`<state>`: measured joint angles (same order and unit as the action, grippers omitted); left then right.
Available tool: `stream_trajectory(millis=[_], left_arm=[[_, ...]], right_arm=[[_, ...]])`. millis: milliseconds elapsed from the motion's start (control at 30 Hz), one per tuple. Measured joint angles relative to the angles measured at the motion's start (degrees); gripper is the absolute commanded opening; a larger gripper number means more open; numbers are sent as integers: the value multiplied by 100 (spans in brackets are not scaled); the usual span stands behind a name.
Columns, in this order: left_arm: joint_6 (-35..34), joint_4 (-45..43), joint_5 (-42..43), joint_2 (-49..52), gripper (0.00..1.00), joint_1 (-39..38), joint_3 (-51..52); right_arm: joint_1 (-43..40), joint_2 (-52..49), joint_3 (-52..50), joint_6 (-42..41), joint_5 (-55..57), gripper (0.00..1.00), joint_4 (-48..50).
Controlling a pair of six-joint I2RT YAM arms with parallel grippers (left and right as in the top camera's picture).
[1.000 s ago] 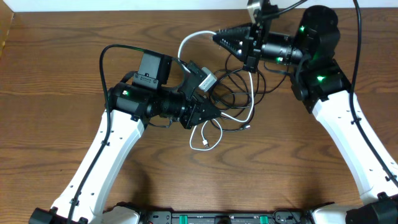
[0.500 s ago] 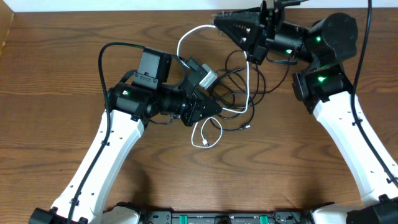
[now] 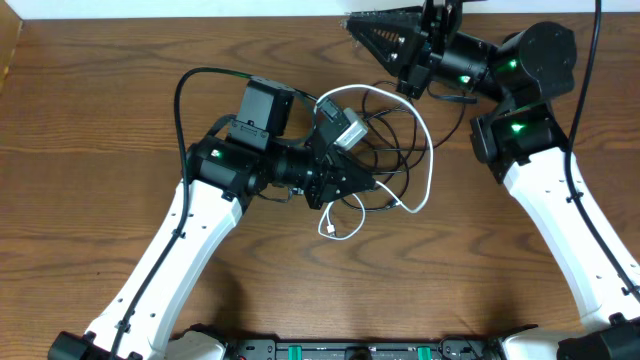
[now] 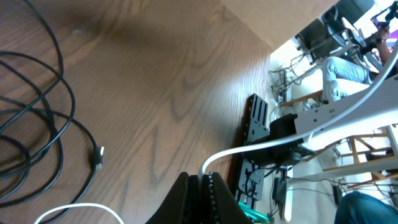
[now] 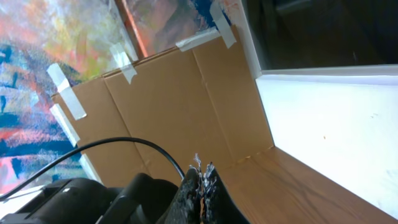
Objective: Untangle cables
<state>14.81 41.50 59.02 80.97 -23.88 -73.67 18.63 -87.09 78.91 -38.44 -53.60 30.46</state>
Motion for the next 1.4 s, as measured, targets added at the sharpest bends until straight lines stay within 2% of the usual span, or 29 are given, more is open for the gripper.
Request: stream_trajectory(millis=[200, 300, 433, 567, 667, 767, 900, 1000, 1400], left_arm=[[-138, 31, -247, 0, 7, -7, 0], [-199, 96, -424, 0, 8, -7, 0], [-256, 122, -540, 0, 7, -7, 0], [-258, 153, -579, 0, 7, -7, 0], [-229, 280, -605, 0, 8, -7, 0], [-4, 629, -629, 0, 7, -7, 0], [234, 861, -732, 0, 7, -7, 0], [332, 949, -828, 0, 7, -7, 0], [691, 1209, -992, 0, 8, -7, 0]], right_arm=[[-22, 0, 0, -15, 50, 2, 177], [-205, 11, 4, -9, 66, 27, -129], [-496, 50, 22, 267, 142, 50, -1294], [-542, 52, 11, 1001, 186, 69, -2699], [-531, 52, 0, 1554, 181, 78, -3405], [-531, 52, 0, 1976, 87, 80, -3799], [-531, 52, 0, 2273, -170, 78, -3950], [-527, 52, 0, 2415, -310, 73, -4133], [-387, 52, 0, 2627, -1104, 73, -4621]])
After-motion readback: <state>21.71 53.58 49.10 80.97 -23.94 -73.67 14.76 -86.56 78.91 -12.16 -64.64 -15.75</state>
